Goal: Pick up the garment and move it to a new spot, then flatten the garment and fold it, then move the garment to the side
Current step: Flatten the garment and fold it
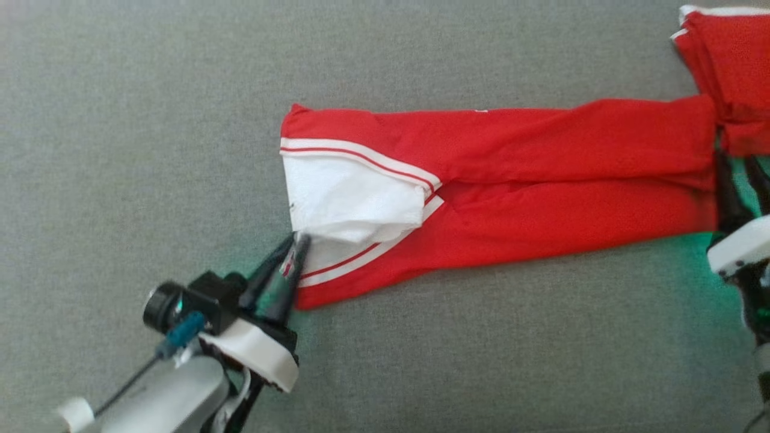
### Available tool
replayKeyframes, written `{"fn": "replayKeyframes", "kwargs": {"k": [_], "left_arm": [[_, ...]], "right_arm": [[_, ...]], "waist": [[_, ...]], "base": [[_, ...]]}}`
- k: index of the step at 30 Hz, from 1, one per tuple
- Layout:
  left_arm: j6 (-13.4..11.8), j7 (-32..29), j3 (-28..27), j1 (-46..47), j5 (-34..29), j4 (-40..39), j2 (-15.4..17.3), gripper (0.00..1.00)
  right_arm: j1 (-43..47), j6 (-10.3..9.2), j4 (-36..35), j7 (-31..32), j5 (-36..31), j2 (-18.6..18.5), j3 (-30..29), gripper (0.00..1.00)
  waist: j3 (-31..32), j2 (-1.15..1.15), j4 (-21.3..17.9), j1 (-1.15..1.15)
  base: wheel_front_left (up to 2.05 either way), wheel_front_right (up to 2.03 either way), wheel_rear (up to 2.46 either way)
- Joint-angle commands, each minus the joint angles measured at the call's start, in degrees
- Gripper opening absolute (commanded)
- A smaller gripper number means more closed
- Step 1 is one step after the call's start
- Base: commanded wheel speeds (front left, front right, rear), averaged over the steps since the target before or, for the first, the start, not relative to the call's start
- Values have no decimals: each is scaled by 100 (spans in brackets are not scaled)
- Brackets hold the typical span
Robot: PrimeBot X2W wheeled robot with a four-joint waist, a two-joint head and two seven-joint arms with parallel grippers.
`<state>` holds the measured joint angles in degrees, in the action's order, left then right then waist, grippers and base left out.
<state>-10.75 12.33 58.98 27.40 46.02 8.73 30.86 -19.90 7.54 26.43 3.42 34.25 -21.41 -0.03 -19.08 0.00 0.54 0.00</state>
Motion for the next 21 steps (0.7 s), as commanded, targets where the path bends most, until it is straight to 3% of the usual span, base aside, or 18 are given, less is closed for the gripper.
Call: {"fn": "replayKeyframes", "kwargs": {"k": [1, 7, 8, 14, 21], "left_arm": [[-141, 133, -297, -64, 43, -53, 74, 100], [-746, 253, -603, -589, -220, 11, -112, 100], [-746, 253, -603, -589, -220, 11, -112, 100], [-1377, 264, -1393, -1442, -896, -379, -548, 100], [-1607, 266, -2088, -2417, -1812, -823, -1162, 100]], "right_arm": [[225, -5, -159, -131, -80, 2, -38, 100], [696, -5, -268, -533, -314, 334, -194, 100], [696, -5, -268, -533, -314, 334, -194, 100], [1270, -5, -329, -703, -401, 736, -267, 100], [1621, -5, -279, -669, -279, 1078, -513, 100]], "waist": [[172, 0, -12, 0], [696, 0, 17, 0], [696, 0, 17, 0], [1237, 0, 114, 0], [1506, 0, 347, 0]], "base": [[0, 0, 0], [0, 0, 0], [0, 0, 0], [0, 0, 0], [0, 0, 0]]}}
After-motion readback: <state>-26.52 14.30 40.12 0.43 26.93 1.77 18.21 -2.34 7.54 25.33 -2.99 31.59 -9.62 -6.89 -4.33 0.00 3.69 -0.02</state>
